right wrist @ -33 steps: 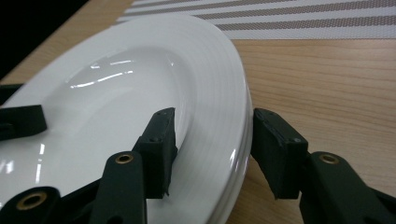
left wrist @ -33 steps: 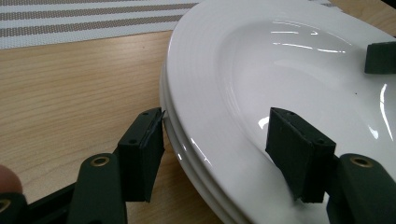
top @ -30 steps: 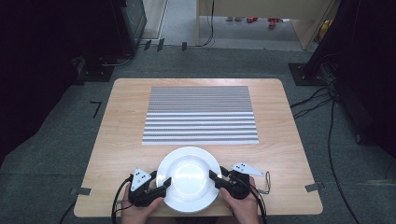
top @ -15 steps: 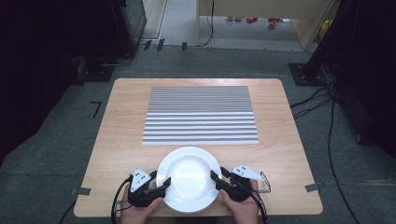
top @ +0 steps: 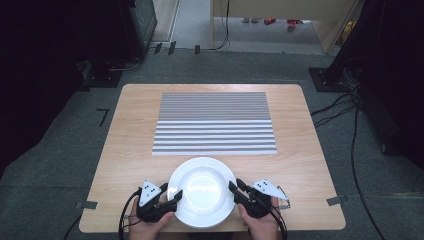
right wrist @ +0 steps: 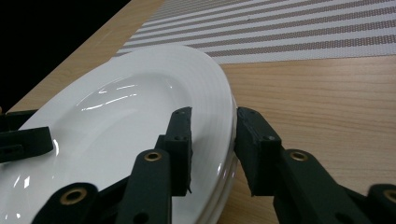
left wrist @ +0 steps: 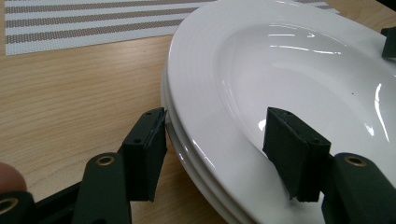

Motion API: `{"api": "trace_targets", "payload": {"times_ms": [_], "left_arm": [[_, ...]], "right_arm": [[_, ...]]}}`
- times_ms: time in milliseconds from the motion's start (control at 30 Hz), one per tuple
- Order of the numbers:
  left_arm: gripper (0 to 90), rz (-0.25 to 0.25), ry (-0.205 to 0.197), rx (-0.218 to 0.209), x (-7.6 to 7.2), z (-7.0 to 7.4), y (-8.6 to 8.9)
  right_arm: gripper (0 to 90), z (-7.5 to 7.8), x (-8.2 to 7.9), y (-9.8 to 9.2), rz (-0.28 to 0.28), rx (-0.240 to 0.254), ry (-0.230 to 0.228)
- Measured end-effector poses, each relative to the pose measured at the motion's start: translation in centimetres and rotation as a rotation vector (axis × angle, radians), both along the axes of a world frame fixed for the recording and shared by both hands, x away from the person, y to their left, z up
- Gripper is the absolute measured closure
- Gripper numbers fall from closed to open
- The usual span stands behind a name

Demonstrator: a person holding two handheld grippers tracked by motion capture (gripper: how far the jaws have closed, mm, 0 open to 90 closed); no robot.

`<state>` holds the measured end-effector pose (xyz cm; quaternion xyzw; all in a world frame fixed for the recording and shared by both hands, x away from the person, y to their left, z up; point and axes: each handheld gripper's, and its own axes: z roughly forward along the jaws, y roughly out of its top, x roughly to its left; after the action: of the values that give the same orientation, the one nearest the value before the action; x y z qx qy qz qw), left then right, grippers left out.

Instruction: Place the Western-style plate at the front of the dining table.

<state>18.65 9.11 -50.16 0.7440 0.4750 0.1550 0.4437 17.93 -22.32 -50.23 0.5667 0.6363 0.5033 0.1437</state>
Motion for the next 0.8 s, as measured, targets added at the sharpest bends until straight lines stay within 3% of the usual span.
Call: {"api": "trace_targets", "payload": {"times_ms": [167, 233, 267, 333, 367, 400, 433, 667, 700, 733, 800], "left_arm": [[40.5, 0.002, 0.001, -0.003, 0.0, 0.0, 0.0], [40.9, 0.004, 0.001, -0.006, 0.0, 0.0, 0.1], [41.1, 0.004, 0.001, -0.006, 0.0, 0.0, 0.1], [41.4, 0.007, -0.001, -0.007, -0.1, 0.0, 0.0], [41.5, 0.007, -0.001, -0.007, -0.1, 0.0, 0.0], [41.6, 0.009, -0.001, -0.007, -0.1, 0.0, 0.0], [41.7, 0.011, -0.002, -0.007, -0.1, 0.0, 0.0], [41.9, 0.011, -0.006, -0.011, -0.1, 0.0, 0.1], [42.2, 0.012, -0.007, -0.007, -0.1, -0.1, 0.0], [42.8, 0.012, -0.007, -0.007, -0.1, -0.1, 0.0], [42.8, 0.012, -0.005, -0.007, -0.1, -0.1, 0.0]], "right_arm": [[68.5, -0.2, 0.1, -0.1, 0.006, 0.021, 0.002], [71.3, -0.3, 0.3, -0.6, 0.008, 0.069, 0.018], [71.3, -0.3, 0.3, -0.6, 0.008, 0.069, 0.018], [72.2, -0.4, 0.5, -1.3, 0.01, 0.143, 0.066], [72.2, -0.4, 0.5, -1.3, 0.01, 0.143, 0.066], [72.1, -0.5, 0.9, -1.7, 0.017, 0.207, 0.125], [72.5, -0.5, 1.0, -1.9, 0.02, 0.227, 0.141], [75.3, -0.2, 0.9, -1.9, 0.022, 0.197, 0.125], [82.6, 0.0, 0.9, -2.1, 0.016, 0.198, 0.107], [81.7, 0.1, 0.8, -2.2, 0.021, 0.228, 0.109], [81.3, 0.2, 0.8, -2.2, 0.022, 0.236, 0.108]]}}
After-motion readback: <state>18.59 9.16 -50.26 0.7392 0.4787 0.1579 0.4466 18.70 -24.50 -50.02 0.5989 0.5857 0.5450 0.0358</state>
